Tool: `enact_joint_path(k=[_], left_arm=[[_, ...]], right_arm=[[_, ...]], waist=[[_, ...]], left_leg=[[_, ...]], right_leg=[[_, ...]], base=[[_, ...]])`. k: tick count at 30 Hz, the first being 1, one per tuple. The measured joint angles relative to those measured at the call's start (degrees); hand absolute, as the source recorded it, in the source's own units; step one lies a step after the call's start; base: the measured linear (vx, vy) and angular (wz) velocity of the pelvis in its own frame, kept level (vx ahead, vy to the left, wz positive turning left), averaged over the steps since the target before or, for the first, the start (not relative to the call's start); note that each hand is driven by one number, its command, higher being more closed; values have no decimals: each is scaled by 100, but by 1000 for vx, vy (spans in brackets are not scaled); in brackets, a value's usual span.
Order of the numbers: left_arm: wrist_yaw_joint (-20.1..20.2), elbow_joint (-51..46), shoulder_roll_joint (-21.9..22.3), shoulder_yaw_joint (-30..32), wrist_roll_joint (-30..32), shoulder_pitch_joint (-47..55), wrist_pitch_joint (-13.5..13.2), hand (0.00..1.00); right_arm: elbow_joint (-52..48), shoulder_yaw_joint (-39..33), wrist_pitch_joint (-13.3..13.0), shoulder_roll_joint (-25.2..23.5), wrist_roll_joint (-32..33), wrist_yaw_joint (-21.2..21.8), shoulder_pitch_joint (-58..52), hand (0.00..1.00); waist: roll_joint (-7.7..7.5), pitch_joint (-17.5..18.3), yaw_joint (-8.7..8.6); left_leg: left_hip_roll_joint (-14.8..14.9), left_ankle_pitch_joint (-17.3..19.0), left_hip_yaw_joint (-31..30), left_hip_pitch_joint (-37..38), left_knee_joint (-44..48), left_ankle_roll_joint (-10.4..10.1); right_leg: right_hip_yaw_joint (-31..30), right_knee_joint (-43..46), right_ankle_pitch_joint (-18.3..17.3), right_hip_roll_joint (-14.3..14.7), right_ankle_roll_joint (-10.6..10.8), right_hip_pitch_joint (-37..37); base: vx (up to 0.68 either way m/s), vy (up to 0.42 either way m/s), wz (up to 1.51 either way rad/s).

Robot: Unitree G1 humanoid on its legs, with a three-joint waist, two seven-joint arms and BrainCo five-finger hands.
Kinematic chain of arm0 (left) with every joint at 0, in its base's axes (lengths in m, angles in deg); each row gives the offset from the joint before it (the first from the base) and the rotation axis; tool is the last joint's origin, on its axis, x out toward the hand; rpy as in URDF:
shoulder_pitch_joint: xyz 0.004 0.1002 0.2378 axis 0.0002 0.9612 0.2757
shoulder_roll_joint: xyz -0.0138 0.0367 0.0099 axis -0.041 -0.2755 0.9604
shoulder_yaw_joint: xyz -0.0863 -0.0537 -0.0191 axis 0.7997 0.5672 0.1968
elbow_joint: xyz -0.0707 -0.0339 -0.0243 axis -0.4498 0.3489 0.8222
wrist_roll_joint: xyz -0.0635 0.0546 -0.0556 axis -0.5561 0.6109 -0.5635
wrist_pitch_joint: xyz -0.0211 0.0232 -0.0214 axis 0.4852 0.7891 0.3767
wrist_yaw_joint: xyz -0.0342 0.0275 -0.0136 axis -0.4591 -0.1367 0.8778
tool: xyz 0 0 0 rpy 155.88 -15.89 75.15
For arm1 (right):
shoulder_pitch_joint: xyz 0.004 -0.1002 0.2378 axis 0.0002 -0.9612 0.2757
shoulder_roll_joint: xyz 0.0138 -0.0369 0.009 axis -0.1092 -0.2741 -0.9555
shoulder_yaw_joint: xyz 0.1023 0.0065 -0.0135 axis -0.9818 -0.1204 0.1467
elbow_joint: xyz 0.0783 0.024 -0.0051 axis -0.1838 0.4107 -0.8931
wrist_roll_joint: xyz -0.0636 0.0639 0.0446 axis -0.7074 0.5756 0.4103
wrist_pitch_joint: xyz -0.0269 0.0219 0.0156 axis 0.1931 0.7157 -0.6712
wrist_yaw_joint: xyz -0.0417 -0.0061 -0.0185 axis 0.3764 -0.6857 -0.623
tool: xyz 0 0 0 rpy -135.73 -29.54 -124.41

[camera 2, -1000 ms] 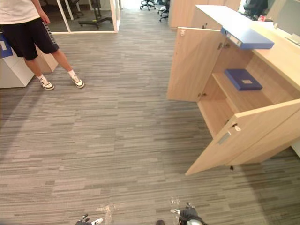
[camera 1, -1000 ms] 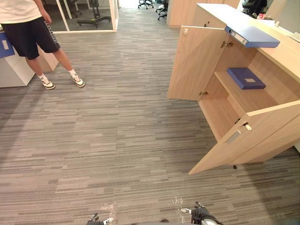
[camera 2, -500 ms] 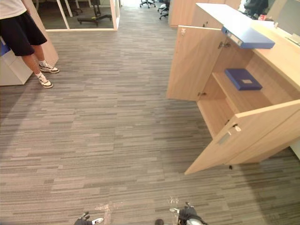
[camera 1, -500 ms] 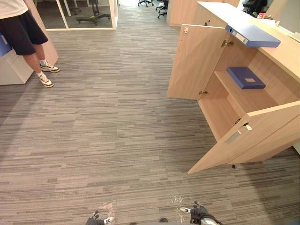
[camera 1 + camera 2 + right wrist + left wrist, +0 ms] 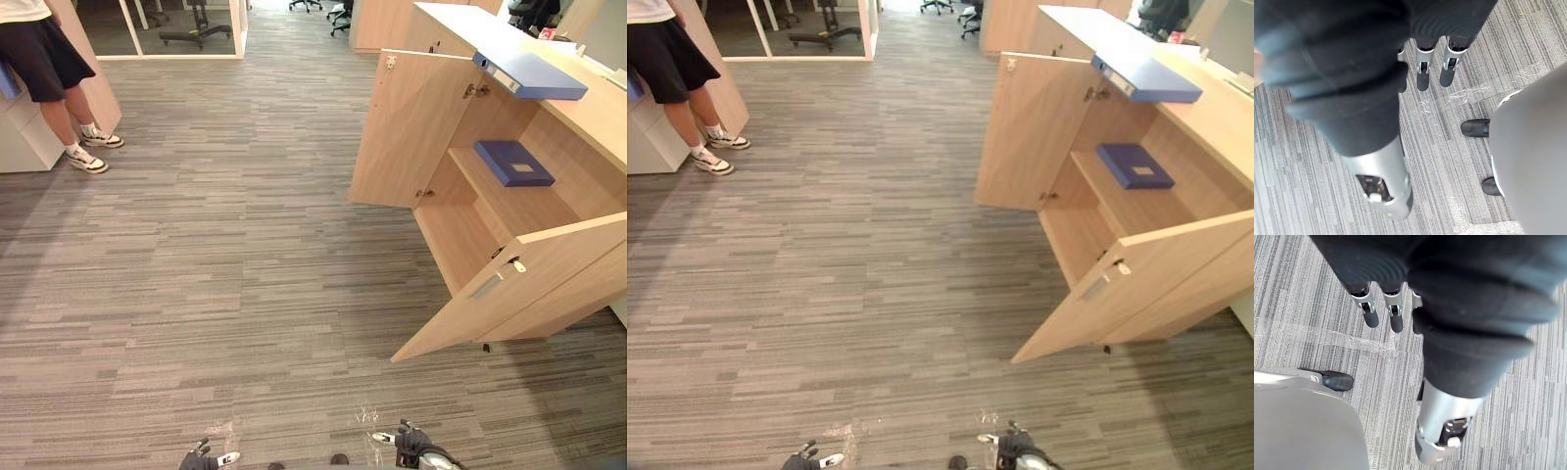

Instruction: Walk over to the cabinet, pick up the folder, carry it to the office cabinet, place the folder inside the office cabinet, then close the office cabinet door

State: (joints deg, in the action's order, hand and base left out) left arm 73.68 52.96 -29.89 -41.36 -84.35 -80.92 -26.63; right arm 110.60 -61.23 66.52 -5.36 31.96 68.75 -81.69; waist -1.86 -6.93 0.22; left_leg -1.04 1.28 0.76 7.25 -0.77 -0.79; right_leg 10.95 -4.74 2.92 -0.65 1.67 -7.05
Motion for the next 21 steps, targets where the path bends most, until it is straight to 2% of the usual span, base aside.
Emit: enact_joint_path(k=[2,4,5,6,7,8,9,13,14,15,16,17,19,20,21], left_arm=[[35,-12,1,15,-346,-66,-3,0],[97,-64,62,182,-698,-63,-2,0],[111,-110,84,269,-805,-49,3,0],[133,-280,183,457,-1027,6,5,0],[165,-380,268,598,-1218,73,3,0],[181,-374,300,639,-1316,92,7,0],[215,-373,312,659,-1422,122,9,0],[237,-326,314,684,-1538,142,50,0],[233,-238,348,784,-1524,135,50,0],[229,-237,385,826,-1521,159,46,0],[210,-142,410,912,-1502,161,53,0],[200,-143,375,954,-1488,154,43,0],[191,-145,355,1018,-1399,163,32,0],[188,-151,355,1015,-1384,167,25,0],[186,-149,370,1005,-1319,182,25,0]], right_arm=[[50,-1,0,6,2,0,7,0],[50,-1,-6,47,9,2,12,0],[25,3,-10,41,8,3,13,0],[-31,12,-12,48,7,3,7,0],[-42,54,-12,111,6,4,4,0],[-42,49,-11,137,6,4,2,0],[-42,37,-8,167,8,1,-30,0],[-106,41,-4,203,7,7,-58,0],[-150,30,-4,205,7,13,-76,0],[-146,16,-3,212,7,19,-91,0],[-123,-39,-4,202,5,12,-98,0],[16,-62,7,124,5,23,-67,0],[96,-77,16,55,-9,46,-41,0],[109,-82,22,54,-17,55,-30,0],[105,-86,29,46,-23,71,-17,0]], waist=[[-8,-136,2],[5,-298,56],[1,-371,69],[25,-500,104],[78,-554,128],[113,-559,134],[115,-557,162],[106,-552,202],[124,-537,190],[159,-516,195],[172,-472,186],[42,-394,222],[-63,-289,243],[-65,-252,277],[-42,-153,306]], left_leg=[[-43,304,-85,-360,734,-19],[-29,661,-10,-834,1857,-348],[-22,713,41,-1018,2336,-430],[29,699,188,-1464,3346,-490],[169,811,347,-1878,4219,-395],[267,946,439,-2041,4457,-260],[430,1153,600,-2251,4464,-147],[628,1123,373,-2292,2652,-234],[696,901,174,-2207,1733,-330],[774,853,151,-2121,1447,-364],[671,330,444,-2113,1418,-590],[421,252,594,-2127,1466,-513],[147,220,799,-2010,1464,-441],[55,232,864,-1948,1464,-412],[-132,318,901,-1786,1376,-263]], right_leg=[[139,14,-4,-54,-6,-24],[172,122,-217,-88,-173,-40],[183,167,-244,-110,-177,-65],[179,223,-288,-147,-215,-198],[179,337,-355,-169,-208,-224],[178,370,-371,-194,-187,-218],[176,388,-395,-320,-149,-225],[158,351,-516,-868,53,-207],[152,305,-569,-1088,266,-207],[145,284,-579,-1153,395,-200],[129,207,-632,-1356,579,-336],[135,281,-698,-1612,694,-394],[199,756,-684,-1841,675,-339],[177,820,-611,-1947,693,-321],[41,1016,-484,-2131,724,-212]], base=[[-24,13,40],[-56,51,23],[-121,87,14],[-113,91,7],[-107,100,0],[-23,111,-10],[-1,170,-19],[107,254,-19],[186,280,-4],[272,458,6],[324,448,13],[362,429,17],[359,235,5],[382,257,-31],[362,297,-83]])
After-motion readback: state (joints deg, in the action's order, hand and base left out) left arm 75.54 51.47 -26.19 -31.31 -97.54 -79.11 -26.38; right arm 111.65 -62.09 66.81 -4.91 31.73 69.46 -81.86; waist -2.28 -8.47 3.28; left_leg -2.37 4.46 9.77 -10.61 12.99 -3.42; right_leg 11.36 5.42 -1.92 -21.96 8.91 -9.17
